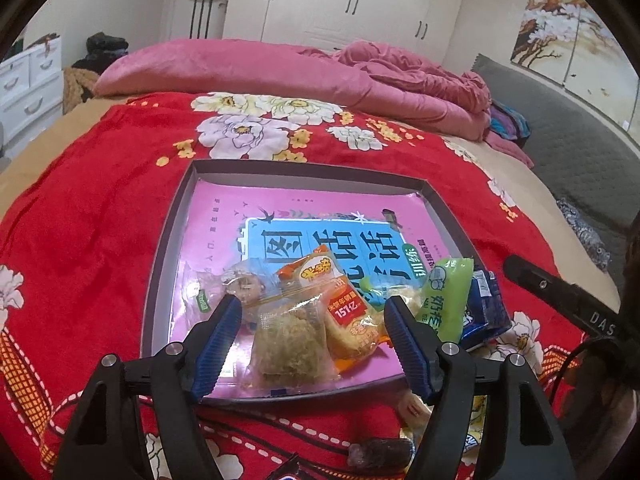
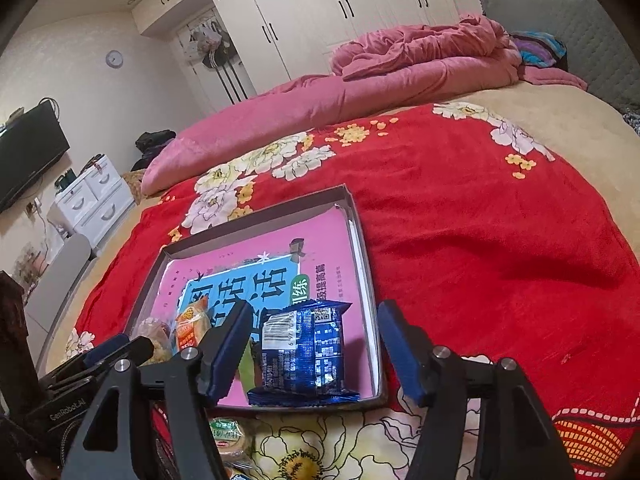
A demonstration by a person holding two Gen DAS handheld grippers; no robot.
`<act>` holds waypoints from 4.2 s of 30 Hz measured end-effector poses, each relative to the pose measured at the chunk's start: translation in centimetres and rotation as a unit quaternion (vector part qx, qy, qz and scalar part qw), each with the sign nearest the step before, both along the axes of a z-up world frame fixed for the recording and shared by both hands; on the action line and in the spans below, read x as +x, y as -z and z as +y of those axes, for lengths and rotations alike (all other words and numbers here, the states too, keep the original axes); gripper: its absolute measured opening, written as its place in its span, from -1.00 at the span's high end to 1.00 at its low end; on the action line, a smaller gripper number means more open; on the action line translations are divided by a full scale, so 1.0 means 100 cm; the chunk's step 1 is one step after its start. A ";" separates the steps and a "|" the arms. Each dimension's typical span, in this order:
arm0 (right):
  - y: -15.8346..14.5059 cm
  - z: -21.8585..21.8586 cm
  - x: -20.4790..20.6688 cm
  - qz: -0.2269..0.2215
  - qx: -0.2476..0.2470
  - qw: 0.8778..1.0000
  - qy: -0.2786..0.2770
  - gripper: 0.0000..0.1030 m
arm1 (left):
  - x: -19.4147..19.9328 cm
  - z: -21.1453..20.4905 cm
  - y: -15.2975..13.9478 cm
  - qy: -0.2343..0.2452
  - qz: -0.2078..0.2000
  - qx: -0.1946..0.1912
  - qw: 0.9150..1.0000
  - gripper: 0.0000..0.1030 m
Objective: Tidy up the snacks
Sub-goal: 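Withdraw both open tools from the tray, then move both open tools back from the tray toward the snacks on the bedspread, then move the left tool to the Snickers bar while the right tool reaches the yellow cartoon bar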
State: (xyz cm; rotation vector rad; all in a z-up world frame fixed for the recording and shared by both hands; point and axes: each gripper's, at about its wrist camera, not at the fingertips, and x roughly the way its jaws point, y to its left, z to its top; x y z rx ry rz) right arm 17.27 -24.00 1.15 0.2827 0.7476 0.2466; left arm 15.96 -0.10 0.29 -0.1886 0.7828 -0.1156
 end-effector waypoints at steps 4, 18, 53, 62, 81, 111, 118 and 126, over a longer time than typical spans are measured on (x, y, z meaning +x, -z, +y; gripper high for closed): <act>-0.005 0.001 -0.004 -0.016 -0.001 1.000 -0.010 -0.31 | -0.002 -0.001 -0.001 0.003 -0.001 0.004 1.000 -0.46; -0.015 0.007 -0.012 -0.043 -0.004 0.998 -0.039 -0.38 | -0.010 -0.001 -0.001 0.007 0.003 0.002 1.000 -0.47; -0.002 0.021 -0.054 -0.043 -0.086 0.984 -0.150 -0.40 | -0.034 0.020 0.013 -0.012 0.048 -0.008 0.999 -0.47; 0.003 0.023 -0.060 -0.037 -0.099 0.980 -0.167 -0.40 | -0.042 0.019 0.018 -0.017 0.065 -0.014 0.998 -0.47; 0.029 0.049 -0.075 0.013 -0.122 0.957 -0.263 -0.40 | -0.061 0.021 0.031 -0.034 0.109 -0.040 0.993 -0.47; 0.057 0.093 -0.092 0.018 -0.187 0.925 -0.330 0.34 | -0.072 0.008 0.049 -0.038 0.156 -0.014 0.987 -0.47; 0.054 0.088 -0.092 0.028 -0.183 0.927 -0.325 0.49 | -0.071 0.005 0.051 -0.043 0.153 -0.006 0.987 -0.48; 0.048 0.067 -0.089 0.043 -0.191 0.940 -0.280 0.49 | -0.070 0.004 0.051 -0.030 0.153 -0.011 0.988 -0.25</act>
